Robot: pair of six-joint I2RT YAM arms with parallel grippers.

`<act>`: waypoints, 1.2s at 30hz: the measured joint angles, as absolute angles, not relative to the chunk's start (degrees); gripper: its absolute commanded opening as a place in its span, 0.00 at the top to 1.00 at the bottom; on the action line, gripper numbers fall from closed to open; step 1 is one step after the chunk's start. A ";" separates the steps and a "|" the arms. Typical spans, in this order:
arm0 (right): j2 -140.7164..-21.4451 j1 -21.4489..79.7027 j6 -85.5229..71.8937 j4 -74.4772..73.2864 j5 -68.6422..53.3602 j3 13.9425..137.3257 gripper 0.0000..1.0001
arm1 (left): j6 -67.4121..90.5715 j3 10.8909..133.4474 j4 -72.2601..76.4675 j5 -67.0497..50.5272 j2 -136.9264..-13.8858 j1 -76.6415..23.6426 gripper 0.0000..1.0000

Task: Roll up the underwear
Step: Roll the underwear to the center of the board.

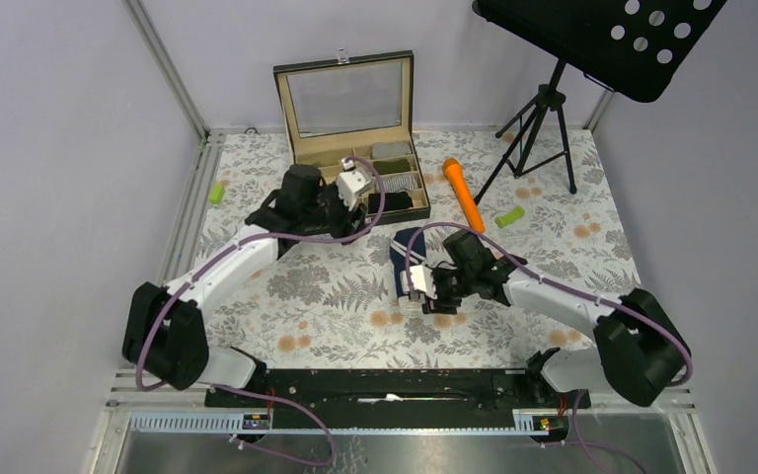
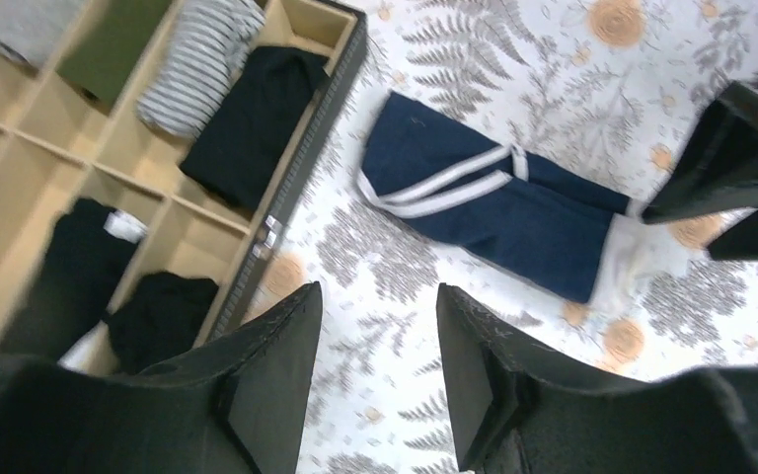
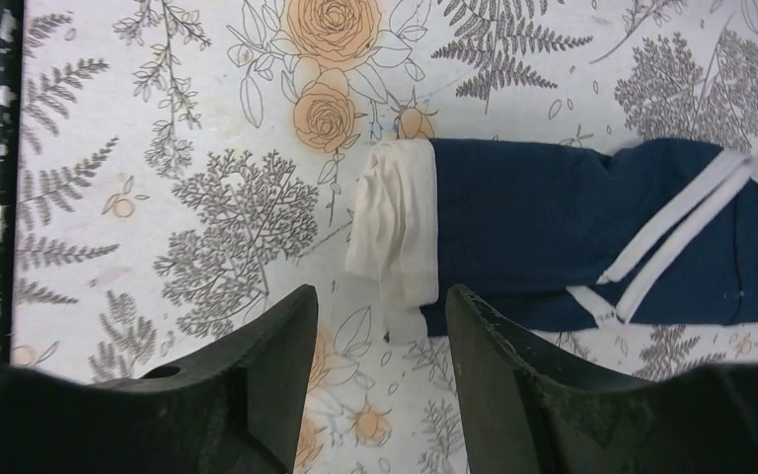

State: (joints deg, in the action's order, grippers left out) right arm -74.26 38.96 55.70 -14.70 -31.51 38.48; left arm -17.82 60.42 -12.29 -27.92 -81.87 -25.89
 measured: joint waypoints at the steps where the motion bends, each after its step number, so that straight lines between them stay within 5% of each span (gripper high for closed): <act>1: -75.44 39.38 56.23 -13.69 -31.03 38.48 0.42 | -16.86 58.78 -12.40 -27.73 -80.20 -26.04 0.47; 11: -85.52 41.65 61.32 -9.54 -29.47 39.05 0.49 | -11.44 47.94 -16.60 -23.73 -70.59 -25.69 0.47; 15: -88.05 42.22 64.29 -9.85 -29.45 40.86 0.88 | -11.57 47.94 -16.99 -21.93 -67.96 -25.54 0.47; 17: -89.32 42.61 65.60 -11.03 -28.88 42.39 0.95 | -11.97 47.94 -17.19 -21.12 -66.57 -25.54 0.47; 27: -106.69 35.00 64.40 -37.78 -39.33 67.00 0.95 | -24.29 47.94 -23.42 -27.24 -59.79 -26.59 0.45; 36: -123.52 28.91 60.73 -56.71 -50.37 83.31 0.93 | -38.98 47.18 -21.32 -30.26 -65.49 -41.82 0.44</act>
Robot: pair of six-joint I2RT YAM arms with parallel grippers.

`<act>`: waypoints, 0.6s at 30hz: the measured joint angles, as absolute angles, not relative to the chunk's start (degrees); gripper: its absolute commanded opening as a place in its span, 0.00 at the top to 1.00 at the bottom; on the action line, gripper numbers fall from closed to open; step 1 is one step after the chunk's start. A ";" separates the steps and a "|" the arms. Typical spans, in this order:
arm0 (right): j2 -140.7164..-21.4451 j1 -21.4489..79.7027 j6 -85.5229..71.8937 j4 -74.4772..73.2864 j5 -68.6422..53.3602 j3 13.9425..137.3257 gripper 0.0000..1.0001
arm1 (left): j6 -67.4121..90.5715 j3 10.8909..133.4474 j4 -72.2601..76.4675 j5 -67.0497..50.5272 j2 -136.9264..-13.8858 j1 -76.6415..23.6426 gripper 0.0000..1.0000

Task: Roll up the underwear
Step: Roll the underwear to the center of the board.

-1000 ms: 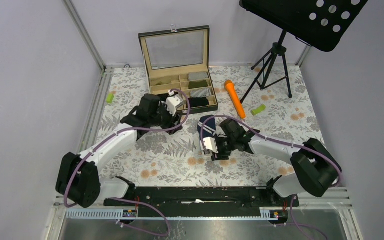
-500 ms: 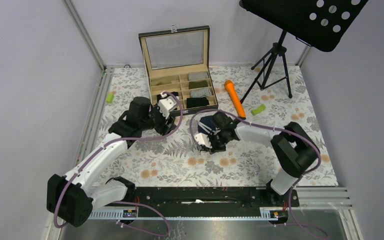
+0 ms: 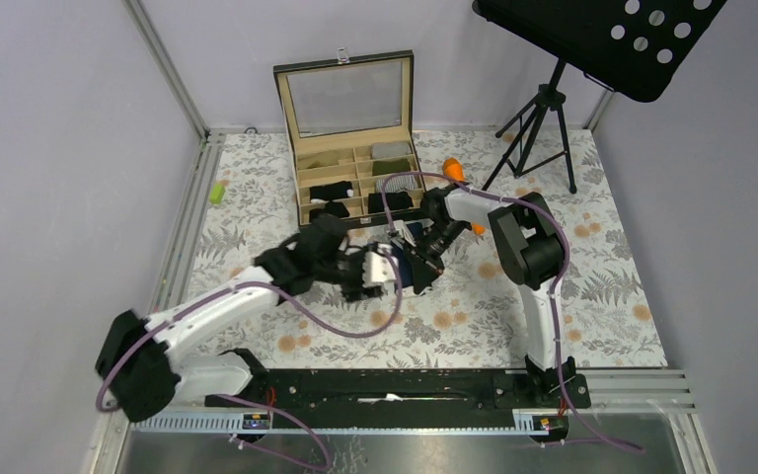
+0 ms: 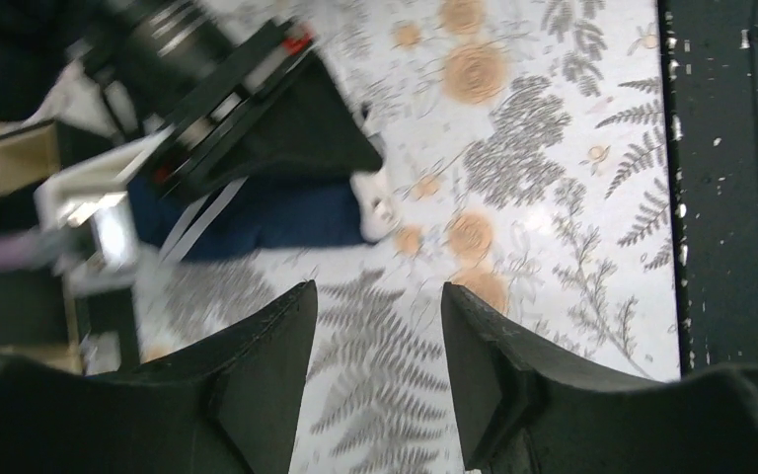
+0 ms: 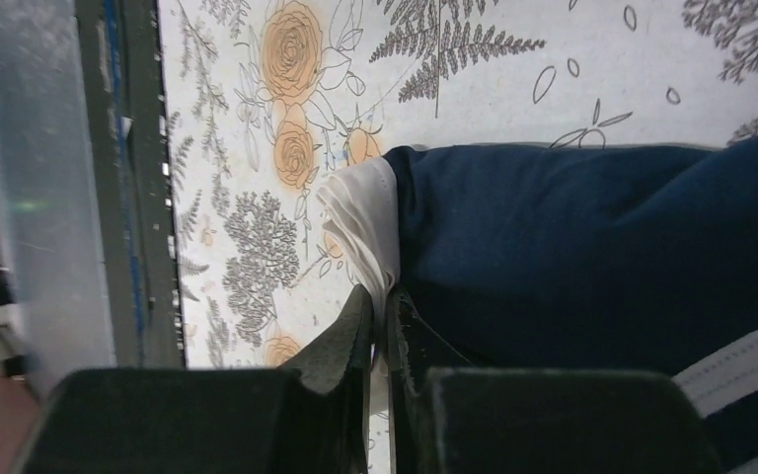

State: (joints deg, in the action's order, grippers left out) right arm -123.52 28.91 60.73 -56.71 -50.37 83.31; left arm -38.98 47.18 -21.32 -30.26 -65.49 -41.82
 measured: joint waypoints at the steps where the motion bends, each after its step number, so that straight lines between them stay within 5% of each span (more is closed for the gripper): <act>1: -124.79 28.53 60.05 -58.00 -51.16 84.16 0.93 | -39.24 47.11 -19.77 -30.28 -67.72 -43.64 0.44; 9: -128.49 27.07 55.42 -61.54 -53.63 87.05 0.92 | -33.76 47.20 -4.60 -28.18 -87.07 -50.06 0.43; 18: -128.75 26.94 52.69 -61.39 -53.67 87.09 0.92 | -32.12 47.20 4.64 -22.94 -92.82 -52.10 0.47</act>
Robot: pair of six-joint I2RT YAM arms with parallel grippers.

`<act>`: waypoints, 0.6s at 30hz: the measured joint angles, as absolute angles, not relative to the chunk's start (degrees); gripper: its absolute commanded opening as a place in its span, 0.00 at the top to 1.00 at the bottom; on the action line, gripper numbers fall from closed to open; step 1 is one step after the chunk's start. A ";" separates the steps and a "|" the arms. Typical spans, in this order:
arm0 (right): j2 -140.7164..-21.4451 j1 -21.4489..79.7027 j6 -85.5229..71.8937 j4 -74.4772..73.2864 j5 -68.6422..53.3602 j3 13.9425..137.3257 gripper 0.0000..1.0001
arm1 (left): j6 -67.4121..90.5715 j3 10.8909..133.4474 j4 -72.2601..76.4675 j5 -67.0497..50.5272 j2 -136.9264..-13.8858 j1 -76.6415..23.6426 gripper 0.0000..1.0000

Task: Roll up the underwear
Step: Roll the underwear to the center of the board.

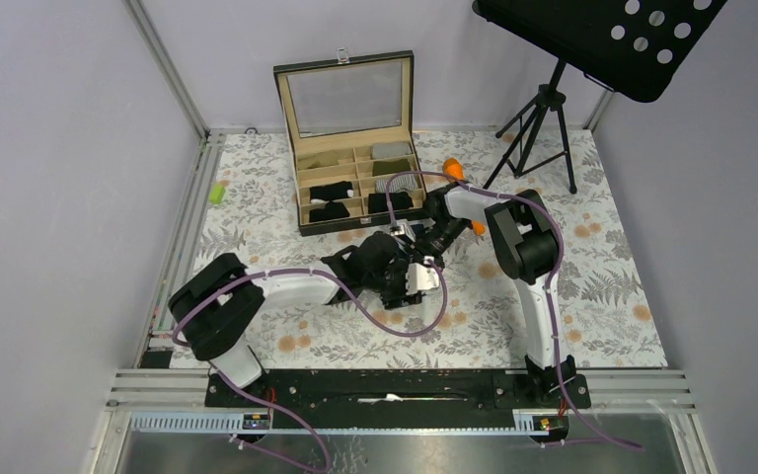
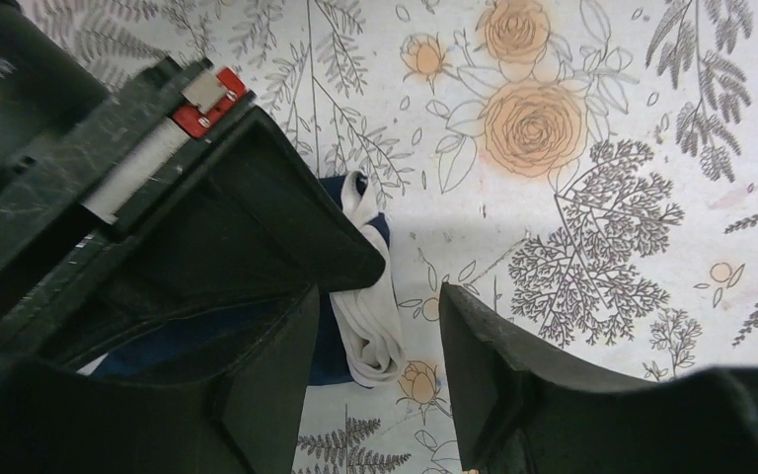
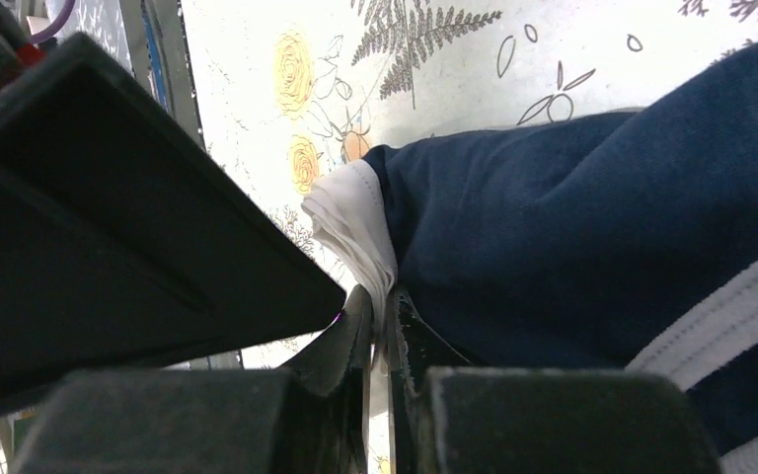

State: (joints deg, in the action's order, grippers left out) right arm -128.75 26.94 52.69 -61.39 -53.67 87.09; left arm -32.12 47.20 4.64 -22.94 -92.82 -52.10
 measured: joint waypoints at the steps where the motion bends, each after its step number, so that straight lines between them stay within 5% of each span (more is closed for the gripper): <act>1: -128.75 26.94 52.62 -61.28 -53.58 87.09 0.92 | -32.14 47.22 4.91 -22.63 -93.30 -52.14 0.48; 10: -128.75 26.83 51.99 -60.97 -53.56 86.96 0.92 | -33.01 47.57 4.67 -20.51 -97.14 -52.12 0.60; 18: -128.75 26.81 50.92 -60.64 -53.78 86.17 0.87 | -32.91 48.82 3.49 -19.68 -98.54 -52.12 0.95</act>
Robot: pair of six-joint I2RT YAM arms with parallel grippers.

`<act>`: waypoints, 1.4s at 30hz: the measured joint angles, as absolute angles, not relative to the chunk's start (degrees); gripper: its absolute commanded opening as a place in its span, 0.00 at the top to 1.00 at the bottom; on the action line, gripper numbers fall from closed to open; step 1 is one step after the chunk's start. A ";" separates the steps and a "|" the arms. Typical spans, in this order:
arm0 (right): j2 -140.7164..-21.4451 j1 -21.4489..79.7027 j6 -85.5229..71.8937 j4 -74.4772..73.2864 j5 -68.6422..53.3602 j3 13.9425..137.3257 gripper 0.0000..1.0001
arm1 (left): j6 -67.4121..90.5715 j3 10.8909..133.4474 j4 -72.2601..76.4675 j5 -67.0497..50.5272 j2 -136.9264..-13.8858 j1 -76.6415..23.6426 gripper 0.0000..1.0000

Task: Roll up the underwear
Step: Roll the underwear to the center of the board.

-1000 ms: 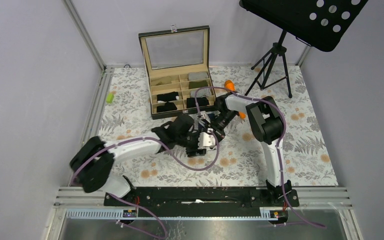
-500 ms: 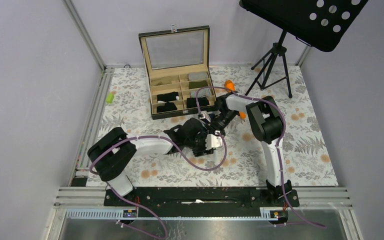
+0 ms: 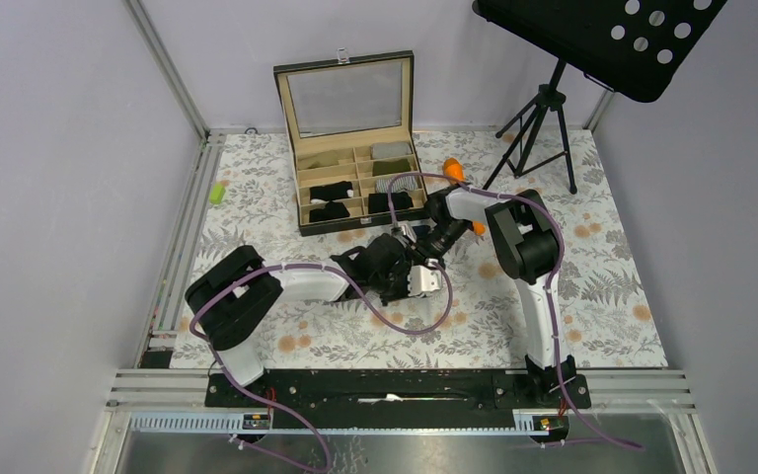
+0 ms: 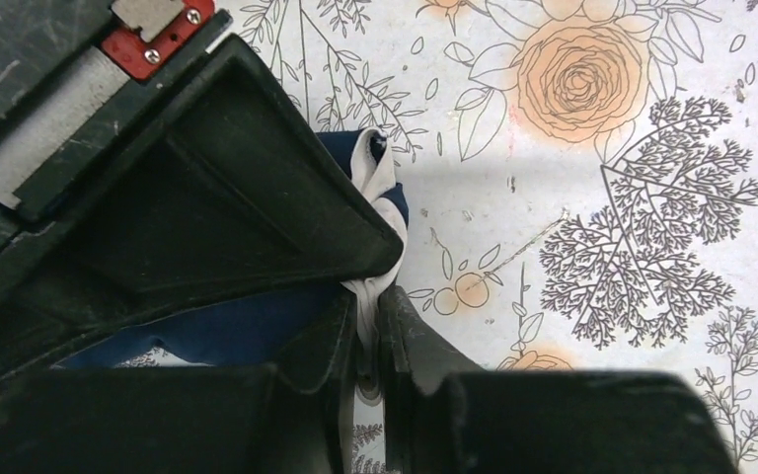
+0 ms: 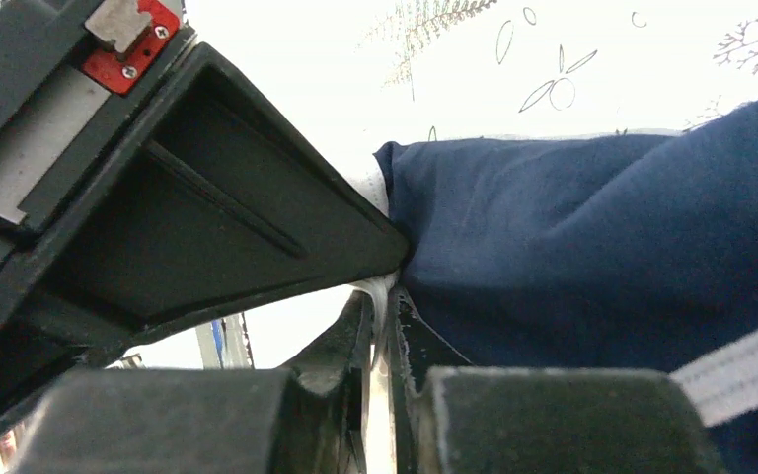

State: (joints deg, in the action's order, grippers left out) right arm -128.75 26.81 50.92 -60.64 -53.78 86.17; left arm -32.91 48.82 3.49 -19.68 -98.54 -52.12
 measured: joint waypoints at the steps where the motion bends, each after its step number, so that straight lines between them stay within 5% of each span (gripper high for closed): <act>1: -128.70 26.81 50.78 -60.49 -53.91 86.00 0.80 | -32.88 49.12 2.90 -19.73 -98.63 -52.12 0.99; 5: -127.15 26.70 49.19 -59.46 -54.08 84.33 0.57 | -32.38 51.07 -0.51 -20.95 -99.11 -51.96 1.00; 16: -111.77 17.82 48.90 -63.46 -53.45 89.54 0.46 | -26.33 55.00 -15.88 -34.09 -98.96 -47.59 1.00; 24: -73.38 14.13 36.23 -31.09 -42.61 52.58 0.48 | -19.42 60.05 -22.09 -46.72 -105.10 -40.42 1.00; 31: -67.81 30.55 42.83 -23.42 -31.57 38.74 0.51 | -17.67 72.14 -31.68 -58.41 -119.15 -35.38 0.98; 42: -76.75 46.76 57.23 -12.03 -24.64 38.54 0.47 | -13.87 76.51 -35.48 -65.91 -125.56 -33.43 0.95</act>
